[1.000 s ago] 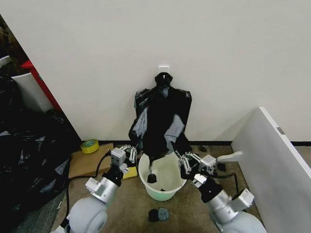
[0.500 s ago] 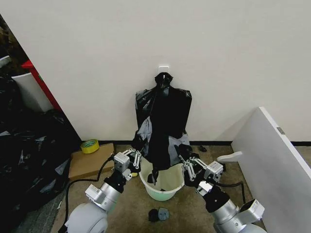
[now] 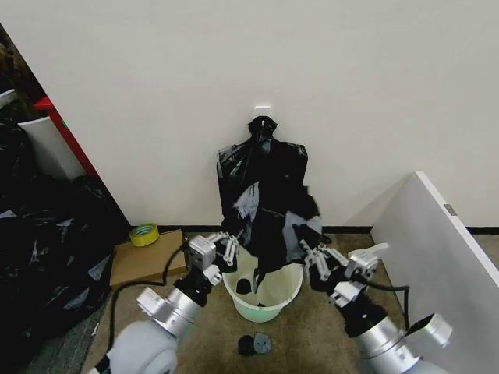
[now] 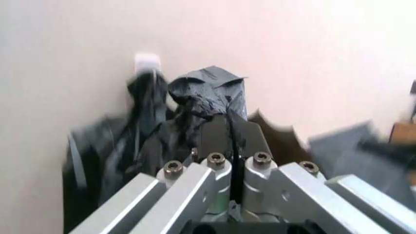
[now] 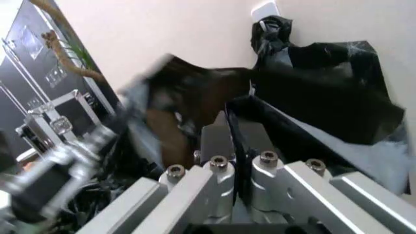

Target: Place the garbage bag over the trash bin.

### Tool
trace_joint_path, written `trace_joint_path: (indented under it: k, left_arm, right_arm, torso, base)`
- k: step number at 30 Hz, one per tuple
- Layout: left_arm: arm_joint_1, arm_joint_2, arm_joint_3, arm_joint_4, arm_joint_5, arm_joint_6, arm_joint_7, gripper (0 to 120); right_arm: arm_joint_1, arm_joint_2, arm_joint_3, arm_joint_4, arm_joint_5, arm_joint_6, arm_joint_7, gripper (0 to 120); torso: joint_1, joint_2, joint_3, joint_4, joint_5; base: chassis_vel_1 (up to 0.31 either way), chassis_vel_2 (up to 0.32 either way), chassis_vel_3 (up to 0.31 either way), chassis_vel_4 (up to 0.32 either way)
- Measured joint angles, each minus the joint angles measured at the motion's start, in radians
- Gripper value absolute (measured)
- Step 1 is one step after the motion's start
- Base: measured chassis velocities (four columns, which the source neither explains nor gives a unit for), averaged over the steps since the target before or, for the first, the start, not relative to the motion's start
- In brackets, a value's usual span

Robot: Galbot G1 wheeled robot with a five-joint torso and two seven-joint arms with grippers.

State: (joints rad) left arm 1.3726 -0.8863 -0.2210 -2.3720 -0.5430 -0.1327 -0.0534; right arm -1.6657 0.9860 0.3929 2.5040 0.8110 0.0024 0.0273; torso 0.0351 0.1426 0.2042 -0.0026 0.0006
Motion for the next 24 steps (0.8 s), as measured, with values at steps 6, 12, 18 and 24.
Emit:
trace_joint_path:
  k: [6,12,18,24]
  left_arm:
    - [-0.019,0.058,-0.051,-0.077,-0.086,0.033,-0.008,0]
    - [-0.015,0.061,-0.041,-0.089,-0.099,0.050,-0.012,0]
    - [-0.029,0.058,-0.019,-0.082,-0.104,0.056,-0.014,0]
    - [-0.047,0.024,0.038,-0.030,-0.102,0.054,-0.017,0]
  right_arm:
    - [0.108,-0.038,0.047,0.000,0.198,-0.109,0.027,0]
    - [0.127,-0.062,0.073,0.000,0.283,-0.150,0.054,0]
    - [0.114,-0.066,0.106,-0.001,0.315,-0.164,0.073,0]
    - [0.097,-0.059,0.145,-0.002,0.329,-0.164,0.090,0]
  torso:
    - [0.000,0.000,0.000,0.0002,0.0001]
    - [0.000,0.000,0.000,-0.0001,-0.0002]
    - [0.000,0.000,0.000,-0.0001,0.0000]
    - [0.000,0.000,0.000,0.0000,-0.0002]
  base:
    - [0.000,0.000,0.000,0.000]
    - [0.000,0.000,0.000,0.000]
    - [0.000,0.000,0.000,0.000]
    - [0.000,0.000,0.000,0.000]
